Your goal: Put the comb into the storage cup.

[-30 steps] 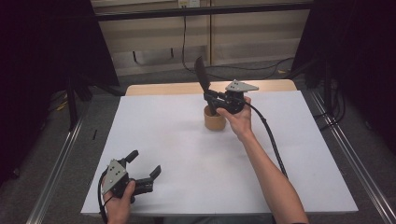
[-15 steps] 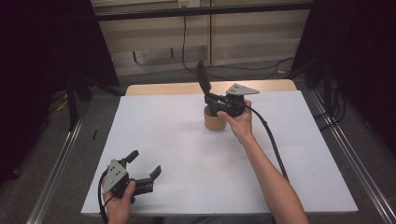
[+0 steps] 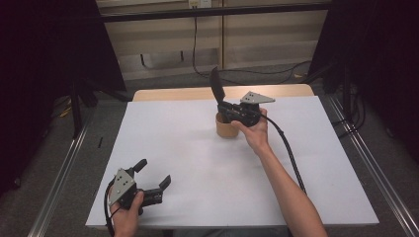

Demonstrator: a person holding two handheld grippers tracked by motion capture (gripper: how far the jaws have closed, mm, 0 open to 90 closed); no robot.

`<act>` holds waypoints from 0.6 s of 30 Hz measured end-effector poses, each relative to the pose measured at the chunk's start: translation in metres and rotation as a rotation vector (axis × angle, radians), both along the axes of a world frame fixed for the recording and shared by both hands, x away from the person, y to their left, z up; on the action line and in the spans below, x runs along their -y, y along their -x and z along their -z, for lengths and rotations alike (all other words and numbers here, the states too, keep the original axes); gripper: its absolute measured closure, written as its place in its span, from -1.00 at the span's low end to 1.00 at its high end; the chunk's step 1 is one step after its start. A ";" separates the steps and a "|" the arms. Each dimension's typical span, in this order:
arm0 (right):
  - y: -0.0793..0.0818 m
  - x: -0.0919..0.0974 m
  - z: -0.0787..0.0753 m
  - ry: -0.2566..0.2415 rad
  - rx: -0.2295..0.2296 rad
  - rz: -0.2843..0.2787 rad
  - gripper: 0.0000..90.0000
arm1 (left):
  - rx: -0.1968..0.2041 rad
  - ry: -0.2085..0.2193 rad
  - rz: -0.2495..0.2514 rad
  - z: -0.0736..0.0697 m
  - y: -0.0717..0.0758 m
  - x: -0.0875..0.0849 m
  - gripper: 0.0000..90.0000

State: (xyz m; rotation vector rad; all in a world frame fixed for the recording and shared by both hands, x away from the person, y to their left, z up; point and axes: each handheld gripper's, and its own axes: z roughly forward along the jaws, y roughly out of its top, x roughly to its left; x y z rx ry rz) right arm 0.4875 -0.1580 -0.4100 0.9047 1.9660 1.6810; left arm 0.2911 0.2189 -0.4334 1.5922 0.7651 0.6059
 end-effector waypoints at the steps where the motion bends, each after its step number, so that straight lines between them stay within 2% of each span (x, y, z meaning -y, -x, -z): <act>1: 0.000 0.000 0.000 0.003 -0.001 0.001 0.61 | 0.000 0.000 0.000 0.000 0.000 0.000 -0.95; 18: 0.003 0.000 0.006 0.038 -0.009 -0.002 0.61 | 0.000 0.000 0.001 0.000 0.000 0.000 -0.95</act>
